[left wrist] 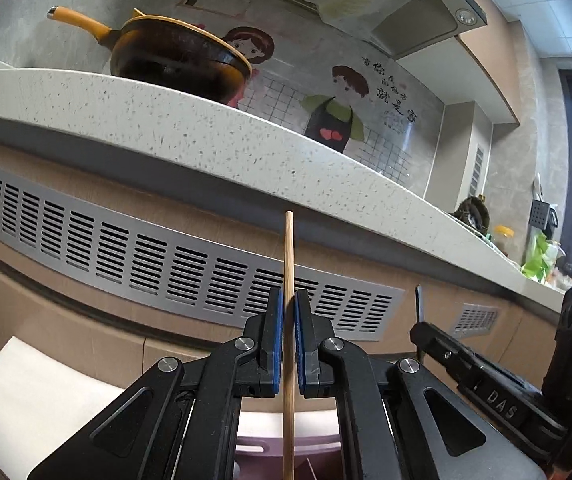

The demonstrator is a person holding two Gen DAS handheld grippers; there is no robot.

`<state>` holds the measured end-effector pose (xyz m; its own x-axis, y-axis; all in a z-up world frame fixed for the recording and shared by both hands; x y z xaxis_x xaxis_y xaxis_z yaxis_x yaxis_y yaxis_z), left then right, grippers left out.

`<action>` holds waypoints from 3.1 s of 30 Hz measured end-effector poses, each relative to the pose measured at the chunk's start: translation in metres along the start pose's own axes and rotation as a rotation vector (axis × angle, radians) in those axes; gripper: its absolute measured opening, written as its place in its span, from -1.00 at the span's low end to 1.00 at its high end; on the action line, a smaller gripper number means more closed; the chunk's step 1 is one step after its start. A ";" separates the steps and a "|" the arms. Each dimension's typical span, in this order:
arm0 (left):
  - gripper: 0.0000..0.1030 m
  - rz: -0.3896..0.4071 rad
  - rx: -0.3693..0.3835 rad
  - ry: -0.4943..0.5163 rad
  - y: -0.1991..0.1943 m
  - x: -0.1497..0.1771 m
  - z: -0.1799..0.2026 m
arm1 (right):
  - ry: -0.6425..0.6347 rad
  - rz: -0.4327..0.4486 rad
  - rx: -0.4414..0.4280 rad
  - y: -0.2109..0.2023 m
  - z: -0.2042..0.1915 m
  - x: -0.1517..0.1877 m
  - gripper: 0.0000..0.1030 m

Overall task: Organize utensils
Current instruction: 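Lift the dark spoon and chopstick over the purple caddy and release both, then move both tools toward the blue spoon and remaining chopstick on the table, then grasp the light blue plastic spoon with the right tool while the left tool reaches toward the chopstick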

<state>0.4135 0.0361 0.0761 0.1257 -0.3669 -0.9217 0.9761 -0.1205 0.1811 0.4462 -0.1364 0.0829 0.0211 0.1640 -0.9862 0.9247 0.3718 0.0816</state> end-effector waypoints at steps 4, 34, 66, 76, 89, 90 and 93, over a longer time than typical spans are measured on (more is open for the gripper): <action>-0.89 0.009 -0.035 -0.002 -0.005 0.017 -0.005 | -0.045 -0.003 0.047 0.005 0.001 0.014 -0.79; -0.31 -0.572 -0.320 0.036 -0.203 0.089 -0.107 | -0.184 -0.660 -0.218 -0.134 -0.079 0.169 -0.56; -0.30 -0.695 -0.222 -0.043 -0.221 0.116 -0.096 | -0.412 -0.785 -0.506 -0.196 -0.101 0.199 -0.53; -0.30 -0.707 -0.208 -0.068 -0.221 0.117 -0.096 | -0.711 -0.695 -0.609 -0.189 -0.116 0.204 -0.58; -0.31 -0.866 -0.125 0.146 -0.182 0.162 -0.058 | -0.255 -0.847 -0.281 -0.135 -0.023 0.205 -0.54; -0.31 -0.866 -0.126 0.151 -0.181 0.163 -0.058 | -0.246 -0.860 -0.298 -0.142 -0.025 0.206 -0.54; -0.31 -0.862 -0.136 0.144 -0.178 0.162 -0.060 | -0.206 -0.896 -0.445 -0.169 -0.046 0.203 -0.54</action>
<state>0.2709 0.0530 -0.1262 -0.6514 -0.0786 -0.7547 0.7532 -0.1871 -0.6306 0.2768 -0.1242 -0.1242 -0.5052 -0.4860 -0.7132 0.4089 0.5929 -0.6937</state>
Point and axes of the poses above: each gripper's, at about its wrist camera, not at the fingertips, and y roughly the way its jaws point, z to its right, x to its underside, the point moved 7 cm from there along y, roughly the way its jaws point, and after that the axes turned 15 degrees about z, right-handed, at the moved point
